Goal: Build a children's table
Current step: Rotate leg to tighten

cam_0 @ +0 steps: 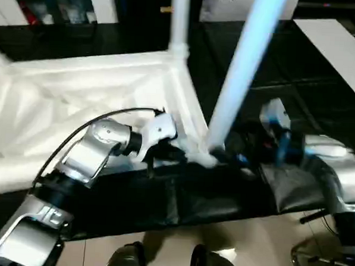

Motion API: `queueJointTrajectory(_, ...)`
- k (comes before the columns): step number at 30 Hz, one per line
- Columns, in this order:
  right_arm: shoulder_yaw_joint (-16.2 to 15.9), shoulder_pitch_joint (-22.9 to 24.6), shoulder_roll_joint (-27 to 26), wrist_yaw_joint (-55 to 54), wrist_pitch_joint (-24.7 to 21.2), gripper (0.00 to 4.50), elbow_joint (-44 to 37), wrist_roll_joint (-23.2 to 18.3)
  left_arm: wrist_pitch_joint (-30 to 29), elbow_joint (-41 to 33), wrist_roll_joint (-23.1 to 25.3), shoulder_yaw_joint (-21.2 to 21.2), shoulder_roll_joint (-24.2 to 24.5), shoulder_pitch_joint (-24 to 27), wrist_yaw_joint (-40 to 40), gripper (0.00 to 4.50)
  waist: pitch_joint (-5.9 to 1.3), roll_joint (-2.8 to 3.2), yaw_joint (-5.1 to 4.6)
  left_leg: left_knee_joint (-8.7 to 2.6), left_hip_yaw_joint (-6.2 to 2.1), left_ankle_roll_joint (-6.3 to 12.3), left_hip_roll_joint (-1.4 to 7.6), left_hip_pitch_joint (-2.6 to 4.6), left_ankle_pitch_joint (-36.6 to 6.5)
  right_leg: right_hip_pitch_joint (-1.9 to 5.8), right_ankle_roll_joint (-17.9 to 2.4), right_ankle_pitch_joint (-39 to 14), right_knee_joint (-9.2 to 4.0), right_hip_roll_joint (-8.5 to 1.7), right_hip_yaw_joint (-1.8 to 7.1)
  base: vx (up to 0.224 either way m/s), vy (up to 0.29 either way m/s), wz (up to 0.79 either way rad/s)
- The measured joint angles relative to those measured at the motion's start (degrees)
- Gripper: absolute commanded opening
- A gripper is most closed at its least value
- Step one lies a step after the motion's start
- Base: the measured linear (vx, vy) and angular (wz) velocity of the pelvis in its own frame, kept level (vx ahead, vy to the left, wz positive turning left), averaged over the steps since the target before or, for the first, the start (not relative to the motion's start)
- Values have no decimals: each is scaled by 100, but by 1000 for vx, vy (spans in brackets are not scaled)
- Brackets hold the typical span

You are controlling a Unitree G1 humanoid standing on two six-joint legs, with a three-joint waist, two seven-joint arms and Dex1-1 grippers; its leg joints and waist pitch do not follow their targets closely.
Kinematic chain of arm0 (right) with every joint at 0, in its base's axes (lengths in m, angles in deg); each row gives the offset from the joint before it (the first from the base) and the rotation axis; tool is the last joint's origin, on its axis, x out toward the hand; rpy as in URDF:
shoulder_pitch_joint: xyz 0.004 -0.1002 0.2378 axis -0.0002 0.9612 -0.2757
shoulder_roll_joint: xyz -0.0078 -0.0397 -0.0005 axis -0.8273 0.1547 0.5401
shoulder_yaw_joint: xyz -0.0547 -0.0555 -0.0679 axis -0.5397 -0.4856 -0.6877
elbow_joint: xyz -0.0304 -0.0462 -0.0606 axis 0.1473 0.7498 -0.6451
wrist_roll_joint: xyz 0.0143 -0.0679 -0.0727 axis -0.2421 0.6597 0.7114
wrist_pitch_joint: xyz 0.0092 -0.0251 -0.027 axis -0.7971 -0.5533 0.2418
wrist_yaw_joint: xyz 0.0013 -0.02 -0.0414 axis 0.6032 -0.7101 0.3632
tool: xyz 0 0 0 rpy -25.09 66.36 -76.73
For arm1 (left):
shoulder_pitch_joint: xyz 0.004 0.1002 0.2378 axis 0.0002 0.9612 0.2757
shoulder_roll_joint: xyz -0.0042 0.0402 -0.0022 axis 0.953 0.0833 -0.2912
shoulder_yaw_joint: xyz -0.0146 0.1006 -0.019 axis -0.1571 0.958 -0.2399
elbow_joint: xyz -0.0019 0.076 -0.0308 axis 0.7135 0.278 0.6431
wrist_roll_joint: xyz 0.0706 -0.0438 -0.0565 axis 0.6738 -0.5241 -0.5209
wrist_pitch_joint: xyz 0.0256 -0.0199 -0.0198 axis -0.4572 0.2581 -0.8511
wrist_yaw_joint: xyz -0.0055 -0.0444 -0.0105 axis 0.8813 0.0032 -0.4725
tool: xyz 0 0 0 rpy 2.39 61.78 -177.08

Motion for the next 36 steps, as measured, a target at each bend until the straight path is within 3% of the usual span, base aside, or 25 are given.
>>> queueJointTrajectory(1,-72,-20,9,192,35,410,45,-44,117,-7,-1,53,89,-1,149,0,0,0,4,2,0,0,0,0,0,-1,0,0,2,0,-1,0,0,0)
queueJointTrajectory(7,-321,-69,136,820,44,359,114,-213,470,-39,-46,237,324,0,770,0,2,-9,7,6,0,0,0,1,0,3,0,0,1,-1,0,0,0,0)
queueJointTrajectory(25,-443,-90,176,1140,-63,203,119,-375,703,-2,-49,321,331,-5,1086,0,1,-11,11,9,0,0,1,0,0,3,0,0,2,0,0,0,0,0)
queueJointTrajectory(32,-138,-52,-208,-67,-892,196,-44,-369,-247,41,-35,15,83,-53,354,0,0,-9,-39,20,0,-5,2,18,4,14,15,-2,8,2,2,0,0,0)
queueJointTrajectory(36,287,-207,-861,-1516,-1149,195,91,-41,-965,223,137,-369,-414,-193,-713,0,0,-9,-264,46,1,-23,1,17,-1,17,18,2,3,1,6,0,0,0)
